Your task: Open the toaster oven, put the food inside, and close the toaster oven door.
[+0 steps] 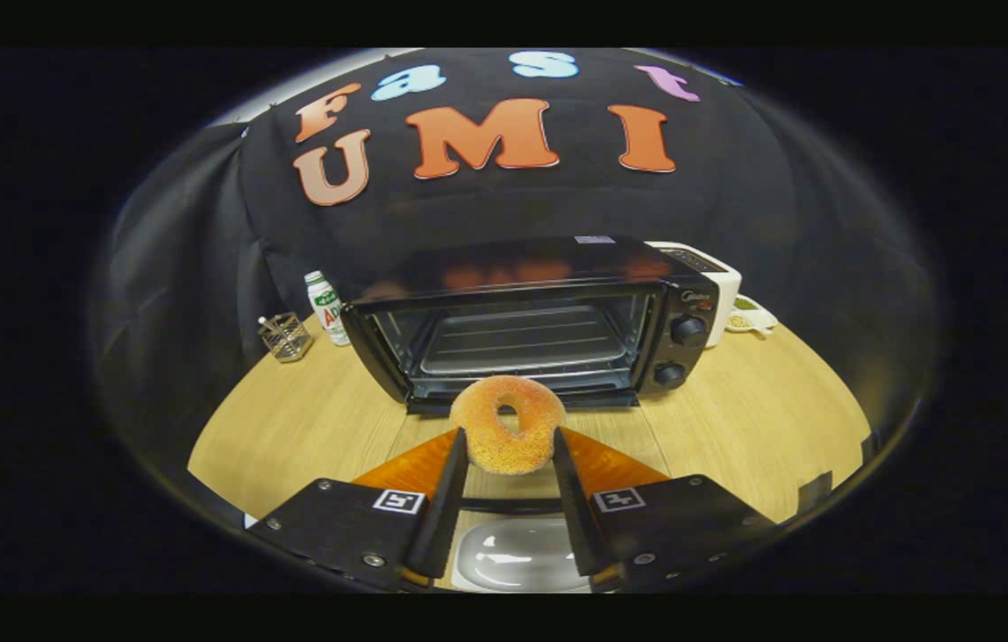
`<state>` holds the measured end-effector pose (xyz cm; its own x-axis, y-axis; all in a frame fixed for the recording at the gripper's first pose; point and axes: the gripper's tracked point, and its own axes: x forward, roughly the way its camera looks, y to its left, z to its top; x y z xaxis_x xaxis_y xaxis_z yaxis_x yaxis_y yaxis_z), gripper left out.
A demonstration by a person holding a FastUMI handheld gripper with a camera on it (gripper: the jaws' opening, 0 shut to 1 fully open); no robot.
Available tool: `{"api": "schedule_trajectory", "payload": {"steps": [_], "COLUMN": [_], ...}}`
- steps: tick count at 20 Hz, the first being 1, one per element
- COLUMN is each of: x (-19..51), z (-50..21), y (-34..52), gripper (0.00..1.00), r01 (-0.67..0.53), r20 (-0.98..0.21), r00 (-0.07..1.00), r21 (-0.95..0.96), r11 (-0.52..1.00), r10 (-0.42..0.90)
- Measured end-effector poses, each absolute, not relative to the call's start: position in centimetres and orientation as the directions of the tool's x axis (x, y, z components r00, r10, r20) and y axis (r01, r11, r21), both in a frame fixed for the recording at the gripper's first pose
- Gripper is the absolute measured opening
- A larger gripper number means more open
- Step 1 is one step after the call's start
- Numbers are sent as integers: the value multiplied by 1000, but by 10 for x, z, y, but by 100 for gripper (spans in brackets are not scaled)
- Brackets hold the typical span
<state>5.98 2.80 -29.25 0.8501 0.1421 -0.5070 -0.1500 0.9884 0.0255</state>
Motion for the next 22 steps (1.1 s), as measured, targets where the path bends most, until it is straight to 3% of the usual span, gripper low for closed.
{"api": "schedule_trajectory", "payload": {"steps": [14, 22], "x": [156, 193], "z": [-306, -319], "y": [52, 64], "gripper": [54, 54], "r01": [-45, 0], "r20": [-477, -477], "r00": [845, 838], "r21": [386, 482], "r11": [921, 876], "r10": [241, 263]}}
